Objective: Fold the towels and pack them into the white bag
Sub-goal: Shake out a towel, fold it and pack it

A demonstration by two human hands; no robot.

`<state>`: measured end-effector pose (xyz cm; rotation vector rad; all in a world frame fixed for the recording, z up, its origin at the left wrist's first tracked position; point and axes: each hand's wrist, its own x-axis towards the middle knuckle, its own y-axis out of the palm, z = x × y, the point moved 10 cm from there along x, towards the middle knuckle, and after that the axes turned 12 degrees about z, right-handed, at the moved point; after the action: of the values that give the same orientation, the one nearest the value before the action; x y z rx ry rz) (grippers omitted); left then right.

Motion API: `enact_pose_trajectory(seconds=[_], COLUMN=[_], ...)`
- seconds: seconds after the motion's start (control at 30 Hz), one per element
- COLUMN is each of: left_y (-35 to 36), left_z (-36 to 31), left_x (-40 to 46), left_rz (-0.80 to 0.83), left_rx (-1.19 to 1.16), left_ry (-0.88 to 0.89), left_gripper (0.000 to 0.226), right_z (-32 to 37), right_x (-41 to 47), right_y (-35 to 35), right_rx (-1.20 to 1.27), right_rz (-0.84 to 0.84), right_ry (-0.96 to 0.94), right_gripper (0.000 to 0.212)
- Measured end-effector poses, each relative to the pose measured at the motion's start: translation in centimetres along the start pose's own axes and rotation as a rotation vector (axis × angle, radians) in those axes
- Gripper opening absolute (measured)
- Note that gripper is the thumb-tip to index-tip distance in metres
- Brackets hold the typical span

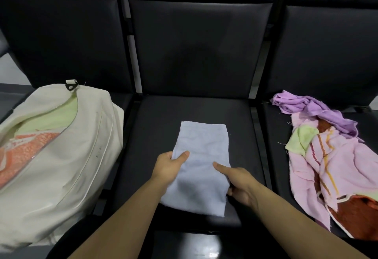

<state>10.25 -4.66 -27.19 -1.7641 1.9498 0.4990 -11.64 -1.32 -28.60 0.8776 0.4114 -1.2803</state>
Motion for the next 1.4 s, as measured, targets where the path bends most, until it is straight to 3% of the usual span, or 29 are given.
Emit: enact_pose_trajectory(seconds=[0.1, 0.23, 0.3, 0.4, 0.5, 0.63, 0.73, 0.87, 0.93, 1.0, 1.03, 1.1, 1.2, 1.4], left_y=[-0.5, -1.3, -1.0, -0.4, -0.4, 0.0, -0.2, -0.2, -0.9, -1.4, -0.9, 2.1, 6.0, 6.3], left_z=[-0.8, -2.8, -4.4, -6.5, -8.7, -9.7, -8.2, -3.0, -0.6, -0.7, -1.2, -0.9, 2.4, 3.5], left_x=[-0.3, -0.7, -1.3, -2.5, -4.2, -5.0, -3.8, -0.8, 0.0, -0.1, -0.3, 0.0, 0.4, 0.3], left_rz=[-0.036, -0.127, -0.133, -0.097, -0.122, -0.122, -0.180, -0.097, -0.139, -0.282, -0.310, -0.190, 0.047, 0.189], left_rx=[-0.038, 0.086, 0.099, -0.003, 0.015, 0.064, 0.110, 0.213, 0.430, 0.746, 0.864, 1.089, 1.401, 1.437], left_ry=[0.061, 0.201, 0.280, 0.409, 0.531, 0.577, 0.430, 0.126, 0.001, 0.043, 0.114, 0.246, 0.324, 0.244], left_gripper=[0.022, 0.013, 0.007, 0.034, 0.024, 0.011, 0.017, 0.040, 0.059, 0.071, 0.074, 0.075, 0.076, 0.068], right_z=[1.5, 5.3, 7.2, 9.1, 10.4, 10.5, 9.7, 6.5, 4.8, 4.6, 4.8, 3.9, 0.2, -1.1], right_x=[-0.3, -2.5, -4.0, -5.6, -7.2, -7.5, -6.1, -2.2, -1.0, -0.9, -1.0, -0.3, 2.0, 2.7], right_y=[0.2, -0.5, 0.6, 1.6, 2.4, 2.4, 2.0, -0.4, -3.0, -3.5, -2.4, 1.0, 2.7, 1.9], right_rx=[-0.074, -0.348, -0.501, -0.579, -0.529, -0.457, -0.432, -0.523, -0.703, -0.965, -1.111, -1.408, -1.656, -1.755], right_rz=[0.026, -0.186, -0.200, -0.191, -0.170, -0.162, -0.179, -0.232, -0.399, -0.521, -0.516, -0.364, -0.134, -0.084], right_ry=[-0.148, -0.531, -0.678, -0.821, -0.894, -0.866, -0.796, -0.572, -0.420, -0.439, -0.527, -0.628, -0.469, -0.311], right_gripper=[0.027, 0.013, 0.005, 0.023, 0.032, 0.036, 0.033, 0.045, 0.057, 0.062, 0.061, 0.062, 0.063, 0.067])
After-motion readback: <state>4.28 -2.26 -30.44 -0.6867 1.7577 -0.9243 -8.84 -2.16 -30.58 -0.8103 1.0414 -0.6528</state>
